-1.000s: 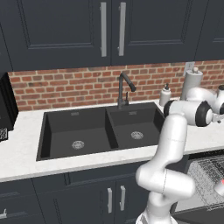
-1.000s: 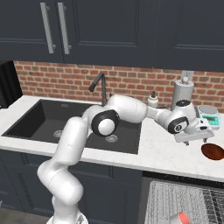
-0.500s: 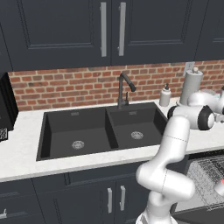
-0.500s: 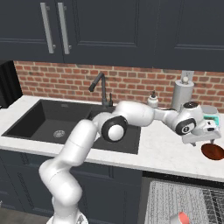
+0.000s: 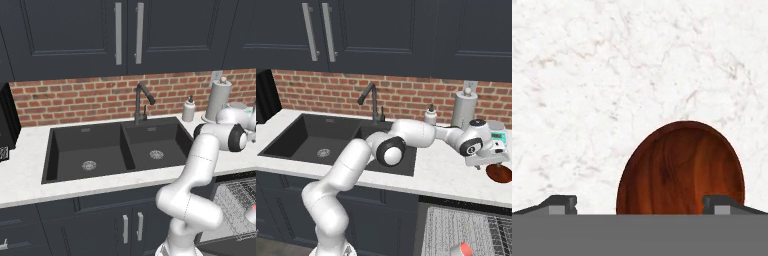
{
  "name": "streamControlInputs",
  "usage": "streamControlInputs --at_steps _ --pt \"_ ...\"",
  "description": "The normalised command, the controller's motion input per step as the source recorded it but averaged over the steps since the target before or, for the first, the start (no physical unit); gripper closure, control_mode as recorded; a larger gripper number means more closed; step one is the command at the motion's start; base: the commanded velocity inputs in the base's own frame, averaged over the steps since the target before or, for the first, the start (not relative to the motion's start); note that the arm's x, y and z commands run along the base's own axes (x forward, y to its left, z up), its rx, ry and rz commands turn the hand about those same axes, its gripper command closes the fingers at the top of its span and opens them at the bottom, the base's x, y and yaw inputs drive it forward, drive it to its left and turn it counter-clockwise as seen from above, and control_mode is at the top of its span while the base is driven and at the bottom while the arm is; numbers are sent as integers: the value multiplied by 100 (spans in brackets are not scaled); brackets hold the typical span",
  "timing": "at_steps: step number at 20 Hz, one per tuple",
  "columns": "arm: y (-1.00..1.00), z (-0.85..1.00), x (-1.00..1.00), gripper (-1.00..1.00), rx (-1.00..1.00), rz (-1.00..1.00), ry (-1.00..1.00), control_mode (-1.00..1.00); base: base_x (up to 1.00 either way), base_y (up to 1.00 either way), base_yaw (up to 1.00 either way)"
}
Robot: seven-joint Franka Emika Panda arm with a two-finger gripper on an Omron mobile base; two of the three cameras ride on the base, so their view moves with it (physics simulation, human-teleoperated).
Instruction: Pick up the cup and bowl from the counter, place them in the dishwasher, and close the dishwasher door.
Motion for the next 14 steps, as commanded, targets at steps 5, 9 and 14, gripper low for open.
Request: streamControlInputs --at_steps 5,9,14 --pt "9 -34 0 -100 -1 5 0 -100 0 0 0" --pt "-9 -2 0 -100 0 1 -2 -100 0 0 0" --pt "-22 0 0 -100 0 1 -3 -100 0 0 0"
